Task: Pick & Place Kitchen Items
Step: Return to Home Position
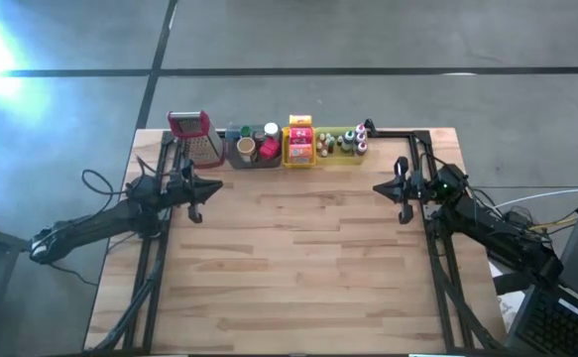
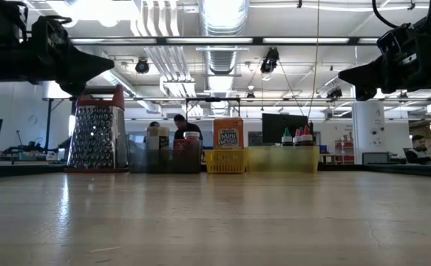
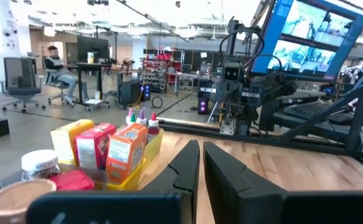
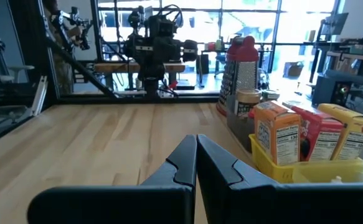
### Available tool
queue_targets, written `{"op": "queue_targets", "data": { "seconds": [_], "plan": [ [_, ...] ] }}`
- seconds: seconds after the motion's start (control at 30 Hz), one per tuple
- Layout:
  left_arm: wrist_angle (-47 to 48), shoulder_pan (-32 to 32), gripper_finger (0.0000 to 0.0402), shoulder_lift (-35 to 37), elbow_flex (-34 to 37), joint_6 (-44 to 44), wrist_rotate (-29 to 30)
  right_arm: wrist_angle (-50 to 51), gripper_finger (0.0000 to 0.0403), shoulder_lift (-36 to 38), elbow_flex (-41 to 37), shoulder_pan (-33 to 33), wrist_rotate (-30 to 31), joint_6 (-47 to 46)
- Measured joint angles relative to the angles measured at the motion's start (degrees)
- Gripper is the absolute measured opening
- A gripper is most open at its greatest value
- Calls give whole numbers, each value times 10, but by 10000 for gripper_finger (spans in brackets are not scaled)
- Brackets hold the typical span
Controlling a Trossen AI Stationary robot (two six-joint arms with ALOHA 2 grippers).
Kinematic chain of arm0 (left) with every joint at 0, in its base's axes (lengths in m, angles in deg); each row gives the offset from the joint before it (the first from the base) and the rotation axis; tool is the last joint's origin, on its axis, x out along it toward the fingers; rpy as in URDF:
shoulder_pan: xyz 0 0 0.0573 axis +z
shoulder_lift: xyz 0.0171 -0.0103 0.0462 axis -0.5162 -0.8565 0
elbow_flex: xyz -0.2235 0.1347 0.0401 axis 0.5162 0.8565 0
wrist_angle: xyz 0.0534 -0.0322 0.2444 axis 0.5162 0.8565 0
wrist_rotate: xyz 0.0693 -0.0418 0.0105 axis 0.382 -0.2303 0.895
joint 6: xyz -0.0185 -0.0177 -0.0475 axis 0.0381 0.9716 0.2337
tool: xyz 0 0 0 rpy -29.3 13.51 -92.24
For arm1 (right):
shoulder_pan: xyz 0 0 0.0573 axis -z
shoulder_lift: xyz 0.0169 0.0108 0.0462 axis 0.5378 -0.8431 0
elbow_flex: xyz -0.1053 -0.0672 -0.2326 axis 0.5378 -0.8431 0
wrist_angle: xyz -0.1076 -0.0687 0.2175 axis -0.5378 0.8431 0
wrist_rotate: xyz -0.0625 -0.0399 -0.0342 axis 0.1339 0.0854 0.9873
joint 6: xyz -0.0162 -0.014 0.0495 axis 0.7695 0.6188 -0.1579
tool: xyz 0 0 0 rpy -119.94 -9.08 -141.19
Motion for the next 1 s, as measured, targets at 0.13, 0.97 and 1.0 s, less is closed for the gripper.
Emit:
{"op": "queue_targets", "data": {
  "seconds": [0.13,0.97,1.0],
  "plan": [
    [11,0,28,4,0,0,0,0,8,0,0,0,0,0],
    [167,-26,28,143,1,2,13,101,8,159,-3,-107,1,5],
    [167,-30,28,144,1,2,14,101,9,159,-3,-124,1,5]
  ]
}}
